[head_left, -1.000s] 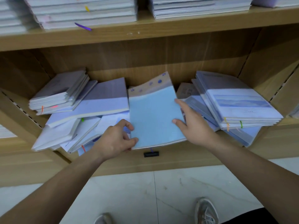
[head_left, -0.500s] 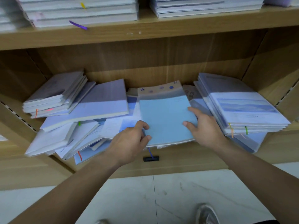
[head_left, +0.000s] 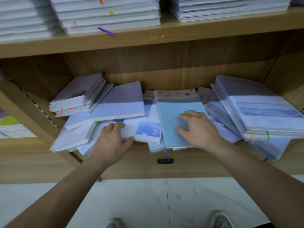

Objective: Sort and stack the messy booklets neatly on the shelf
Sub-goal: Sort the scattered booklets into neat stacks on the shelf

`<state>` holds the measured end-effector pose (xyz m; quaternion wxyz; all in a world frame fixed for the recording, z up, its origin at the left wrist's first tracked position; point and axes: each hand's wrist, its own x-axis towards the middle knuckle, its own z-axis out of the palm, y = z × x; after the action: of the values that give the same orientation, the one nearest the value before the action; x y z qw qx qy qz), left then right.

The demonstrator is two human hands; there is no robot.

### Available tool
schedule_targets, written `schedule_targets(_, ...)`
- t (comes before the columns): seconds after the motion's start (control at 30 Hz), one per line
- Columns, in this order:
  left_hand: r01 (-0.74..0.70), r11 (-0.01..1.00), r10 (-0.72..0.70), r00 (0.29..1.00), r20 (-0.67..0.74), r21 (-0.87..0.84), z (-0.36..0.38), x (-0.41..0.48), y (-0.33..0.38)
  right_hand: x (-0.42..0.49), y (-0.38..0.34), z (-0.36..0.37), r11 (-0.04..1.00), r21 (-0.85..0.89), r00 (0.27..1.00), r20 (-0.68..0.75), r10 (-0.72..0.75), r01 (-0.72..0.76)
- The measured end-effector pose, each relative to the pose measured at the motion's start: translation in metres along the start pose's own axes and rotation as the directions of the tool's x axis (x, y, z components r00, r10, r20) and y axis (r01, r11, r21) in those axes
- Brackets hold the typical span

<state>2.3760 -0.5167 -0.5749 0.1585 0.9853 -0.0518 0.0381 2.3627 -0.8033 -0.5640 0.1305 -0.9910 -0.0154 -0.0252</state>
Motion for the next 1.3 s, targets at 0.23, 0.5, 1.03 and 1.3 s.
schedule_targets(0.23, 0.151, 0.960, -0.151, 0.988, 0.020, -0.236, 0.004, 0.003, 0.010, 0.003, -0.032, 0.031, 0.991, -0.011, 0.980, 0.145, -0.134, 0.137)
schedule_targets(0.5, 0.218, 0.839, -0.189, 0.976, 0.108, -0.498, 0.001, 0.004, 0.019, 0.001, -0.024, 0.038, 0.989, -0.017, 0.974, 0.174, -0.143, 0.148)
schedule_targets(1.03, 0.334, 0.770, -0.242, 0.941, 0.235, -0.544, -0.022, -0.026, -0.006, -0.004, -0.027, 0.035, 0.987, -0.032, 0.959, 0.243, -0.147, 0.159)
schedule_targets(1.3, 0.227, 0.797, -0.109, 0.966, 0.237, -0.560, -0.050, -0.051, -0.018, 0.003, -0.031, 0.031, 0.992, -0.020, 0.962, 0.250, -0.112, 0.121)
